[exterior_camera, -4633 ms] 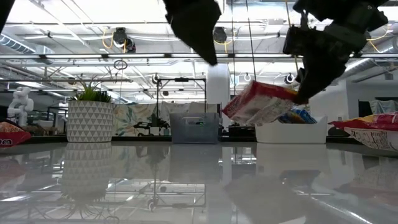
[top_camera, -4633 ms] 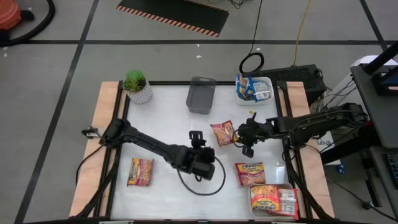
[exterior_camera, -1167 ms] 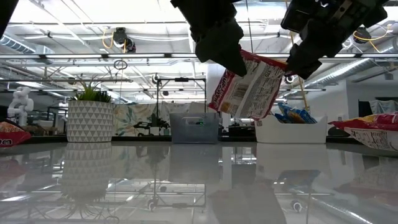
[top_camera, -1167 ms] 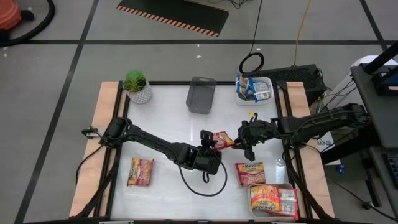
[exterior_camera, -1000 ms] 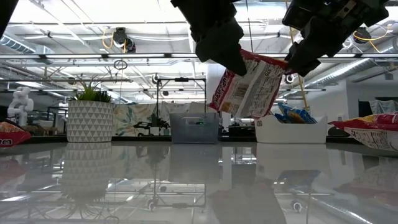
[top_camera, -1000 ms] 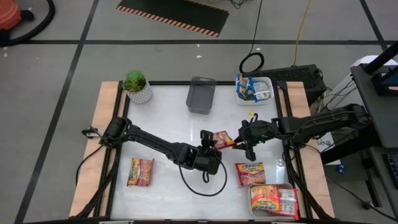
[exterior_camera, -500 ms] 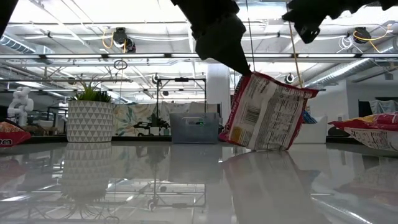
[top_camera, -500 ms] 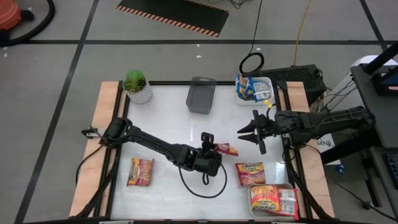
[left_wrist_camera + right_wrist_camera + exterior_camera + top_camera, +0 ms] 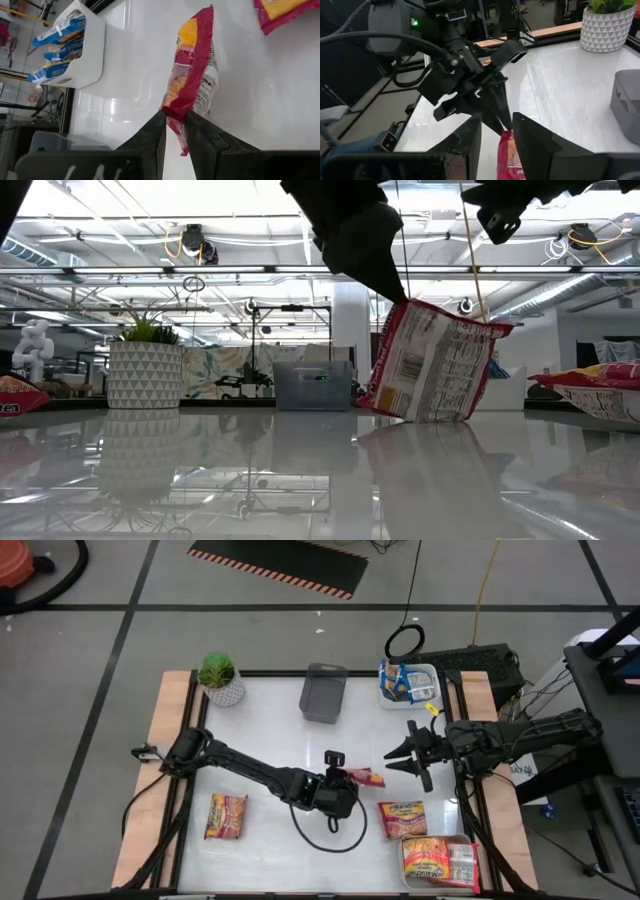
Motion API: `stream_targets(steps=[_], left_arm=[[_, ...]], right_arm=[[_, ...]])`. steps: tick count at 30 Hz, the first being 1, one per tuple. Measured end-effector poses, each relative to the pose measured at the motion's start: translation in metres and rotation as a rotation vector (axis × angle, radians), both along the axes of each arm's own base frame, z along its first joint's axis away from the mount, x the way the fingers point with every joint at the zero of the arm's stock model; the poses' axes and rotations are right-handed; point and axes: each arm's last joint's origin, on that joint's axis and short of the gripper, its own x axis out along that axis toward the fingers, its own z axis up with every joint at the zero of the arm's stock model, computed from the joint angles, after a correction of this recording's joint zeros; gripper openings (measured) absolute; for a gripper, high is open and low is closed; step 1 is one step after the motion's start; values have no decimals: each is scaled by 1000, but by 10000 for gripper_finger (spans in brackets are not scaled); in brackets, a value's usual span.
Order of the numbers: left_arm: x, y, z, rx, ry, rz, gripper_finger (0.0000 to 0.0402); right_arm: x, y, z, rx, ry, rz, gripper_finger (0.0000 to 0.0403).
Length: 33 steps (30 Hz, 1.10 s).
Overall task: Sort Maruchan noodles
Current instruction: Put the top right red noodle pack into the black bin
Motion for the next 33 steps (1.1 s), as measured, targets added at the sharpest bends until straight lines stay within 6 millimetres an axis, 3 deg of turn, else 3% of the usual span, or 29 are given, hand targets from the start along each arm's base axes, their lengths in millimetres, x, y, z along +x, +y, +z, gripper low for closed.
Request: stream_targets(steps=[3, 9, 20, 33], left_arm=[[0, -1, 0, 0, 2, -6, 71], [1, 4, 0, -21, 2, -1, 7], [5, 19, 1, -11, -42, 98, 4], [-7, 50, 50, 10, -141, 171, 3]], right_arm=[[0, 0, 0, 0, 1, 0, 107], [0, 0, -1, -1, 2, 0, 107], [2, 0, 7, 17, -78, -1, 107], [2, 0, 4, -9, -56, 6, 107]])
